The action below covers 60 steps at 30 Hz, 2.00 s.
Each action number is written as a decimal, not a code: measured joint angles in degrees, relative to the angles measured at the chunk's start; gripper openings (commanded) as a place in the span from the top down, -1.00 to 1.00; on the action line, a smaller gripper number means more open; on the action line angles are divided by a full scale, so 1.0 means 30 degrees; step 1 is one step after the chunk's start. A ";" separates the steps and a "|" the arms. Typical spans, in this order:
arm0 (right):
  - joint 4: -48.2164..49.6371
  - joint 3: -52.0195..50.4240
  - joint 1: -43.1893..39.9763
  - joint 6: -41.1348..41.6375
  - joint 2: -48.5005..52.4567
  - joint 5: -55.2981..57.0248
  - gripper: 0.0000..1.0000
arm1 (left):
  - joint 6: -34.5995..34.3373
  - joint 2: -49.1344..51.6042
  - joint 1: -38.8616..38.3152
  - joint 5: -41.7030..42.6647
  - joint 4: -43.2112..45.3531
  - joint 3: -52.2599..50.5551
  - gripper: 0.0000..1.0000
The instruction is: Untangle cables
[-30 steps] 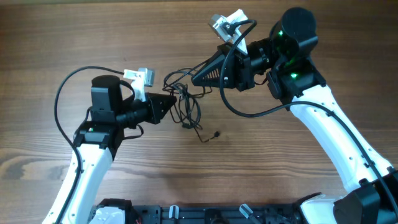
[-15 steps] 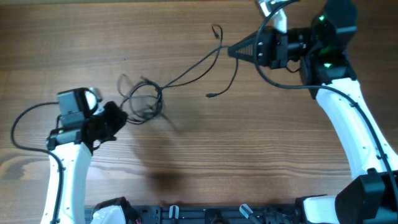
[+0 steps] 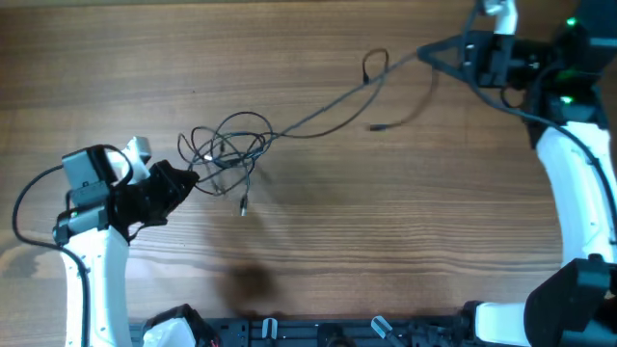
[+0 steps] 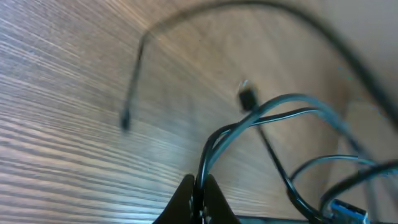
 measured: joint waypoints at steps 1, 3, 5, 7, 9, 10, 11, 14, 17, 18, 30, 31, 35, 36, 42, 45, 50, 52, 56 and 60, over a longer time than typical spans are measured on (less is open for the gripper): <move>-0.0153 0.0000 -0.0765 0.0036 0.0000 0.0015 0.91 | 0.0044 -0.0036 0.0678 -0.0087 -0.0146 0.0015 0.92; -0.0393 0.0058 -0.4102 0.0066 -0.0007 0.0015 0.91 | 0.0073 0.0131 0.2747 -0.2302 -0.0342 -0.0022 0.92; -0.0729 0.0066 -0.6484 0.0073 -0.0007 0.0015 0.91 | 0.0000 0.0211 0.5260 -0.3206 -0.0444 -0.0102 0.92; -0.1763 0.0095 -0.7643 0.0022 -0.0007 0.0015 0.91 | -0.0109 0.0233 0.7453 -0.3264 -0.0532 -0.0117 0.92; -0.2637 0.0131 -0.8000 -0.0211 -0.0007 0.0015 0.85 | 0.0299 0.0233 0.8459 -0.1872 -0.0466 -0.0124 0.92; -0.2965 0.0131 -0.7883 -0.0299 -0.0007 0.0015 0.85 | 0.0809 0.0233 0.8386 -0.0532 -0.0277 -0.0138 0.92; -0.3381 0.0146 -0.7468 -0.0525 -0.0007 0.0015 0.85 | 0.1486 0.0248 0.8087 0.1319 0.0000 -0.0153 0.92; -0.3592 0.0153 -0.5559 -0.0729 -0.0007 0.0015 0.76 | 0.2594 0.0277 0.6156 0.8153 0.2390 -0.0262 0.92; -0.3628 0.0197 -0.2528 -0.0816 -0.0007 0.0015 0.47 | 0.0182 0.0160 0.2397 1.4702 0.9107 -0.0066 0.92; -0.3592 0.0204 -0.1698 -0.0918 -0.0007 0.0015 0.33 | -0.0583 -0.0015 0.1836 1.5140 1.0695 -0.0168 0.92; -0.8546 0.0430 0.9398 -0.8837 0.0051 0.0736 -0.59 | -1.6036 -0.4575 -0.2528 1.7099 3.0046 0.0648 0.85; -1.0994 0.0539 0.9479 -0.9879 0.0117 0.1865 -0.61 | -1.6254 -0.4590 -0.2528 1.7107 3.0031 0.0641 0.85; -1.7121 0.0488 1.0426 -1.2546 0.1319 0.9420 -0.73 | -1.6604 -0.4663 -0.2528 1.6990 3.0039 0.0634 0.84; -1.7777 0.0466 1.0783 -1.2917 0.1588 1.1446 -0.75 | -1.6662 -0.4656 -0.2528 1.6801 3.0046 0.0634 0.84; -1.9001 0.0466 1.2407 -1.4083 0.2659 1.7777 -0.76 | -1.6874 -0.4656 -0.2528 1.6065 3.0046 0.0634 0.85; -1.9016 0.0466 1.2648 -1.4222 0.3475 1.9475 -0.68 | -1.7012 -0.4656 -0.2528 1.5890 3.0046 0.0634 0.85; -1.9394 0.0466 1.2815 -1.4127 0.5530 2.0276 -0.67 | -1.7019 -0.4656 -0.2528 1.5839 3.0046 0.0634 0.84; -1.9591 0.0466 1.2954 -1.3988 0.6171 2.0247 -0.67 | -1.7019 -0.4656 -0.2528 1.5839 3.0046 0.0634 0.84; -1.8979 0.0466 1.4651 -1.3369 0.6717 2.0079 -0.67 | -1.7019 -0.4656 -0.2528 1.5839 3.0046 0.0634 0.85; -1.7660 0.0466 1.6670 -1.2393 0.6717 2.0094 -0.67 | -1.7019 -0.4656 -0.2528 1.5839 3.0046 0.0634 0.85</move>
